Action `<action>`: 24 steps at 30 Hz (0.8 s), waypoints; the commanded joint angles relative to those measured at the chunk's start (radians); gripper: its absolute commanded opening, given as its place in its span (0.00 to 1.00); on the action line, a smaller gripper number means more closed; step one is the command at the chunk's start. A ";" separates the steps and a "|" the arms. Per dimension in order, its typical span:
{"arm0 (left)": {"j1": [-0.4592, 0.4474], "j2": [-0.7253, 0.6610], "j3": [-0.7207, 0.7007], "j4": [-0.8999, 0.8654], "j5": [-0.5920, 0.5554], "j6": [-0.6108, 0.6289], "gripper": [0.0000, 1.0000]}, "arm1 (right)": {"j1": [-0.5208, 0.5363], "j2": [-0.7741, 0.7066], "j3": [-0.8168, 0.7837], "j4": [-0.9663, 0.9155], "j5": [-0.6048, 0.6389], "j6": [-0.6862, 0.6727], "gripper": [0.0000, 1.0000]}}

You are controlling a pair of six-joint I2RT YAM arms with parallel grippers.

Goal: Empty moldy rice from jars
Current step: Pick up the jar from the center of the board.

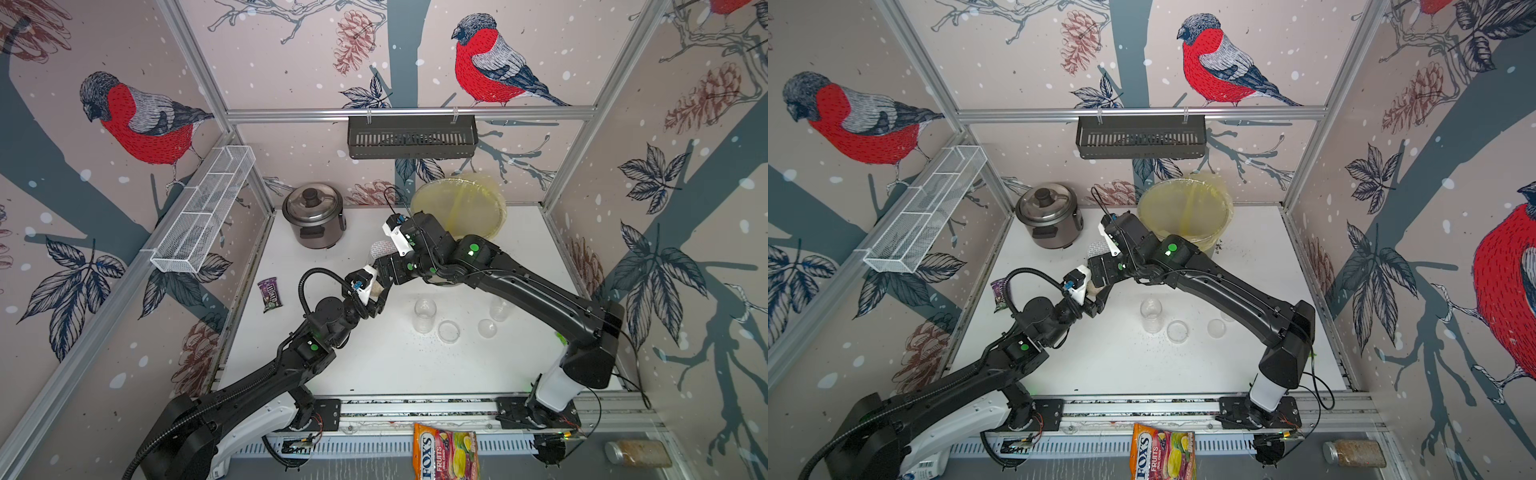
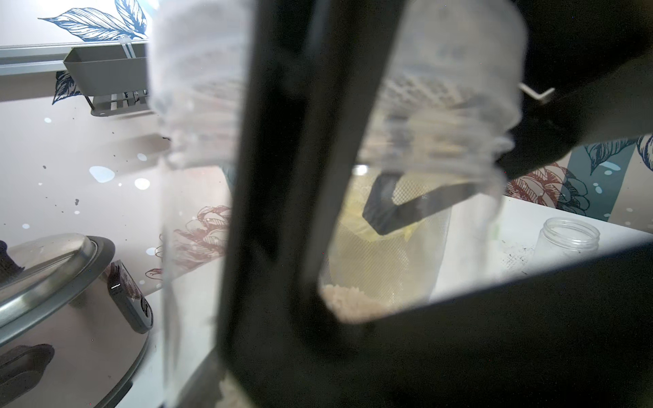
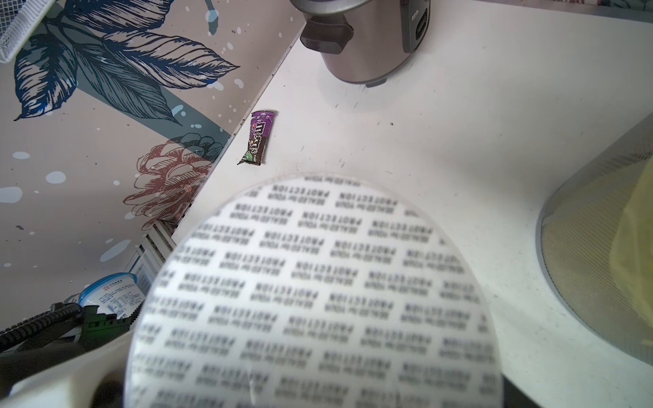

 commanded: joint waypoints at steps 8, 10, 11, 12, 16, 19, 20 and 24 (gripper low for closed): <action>-0.002 -0.006 0.009 0.004 0.015 0.032 0.39 | -0.004 -0.020 -0.013 0.060 -0.018 0.042 1.00; -0.001 -0.006 0.006 0.005 0.016 0.032 0.39 | -0.008 -0.031 -0.023 0.068 -0.021 0.049 1.00; -0.001 -0.006 0.006 0.007 0.014 0.032 0.38 | -0.008 -0.036 -0.027 0.069 -0.022 0.050 1.00; -0.001 -0.005 0.005 0.008 0.013 0.032 0.38 | -0.008 -0.040 -0.029 0.071 -0.020 0.053 1.00; -0.002 -0.008 0.001 0.011 0.010 0.032 0.37 | -0.010 -0.054 -0.037 0.075 -0.019 0.062 1.00; -0.003 -0.013 -0.003 0.013 0.002 0.031 0.37 | -0.007 -0.058 -0.044 0.074 -0.035 0.069 1.00; -0.001 -0.014 -0.004 0.012 -0.004 0.031 0.37 | -0.004 -0.062 -0.049 0.074 -0.040 0.066 1.00; -0.001 -0.019 -0.004 0.016 -0.019 0.030 0.37 | 0.010 -0.092 -0.106 0.084 -0.040 0.072 1.00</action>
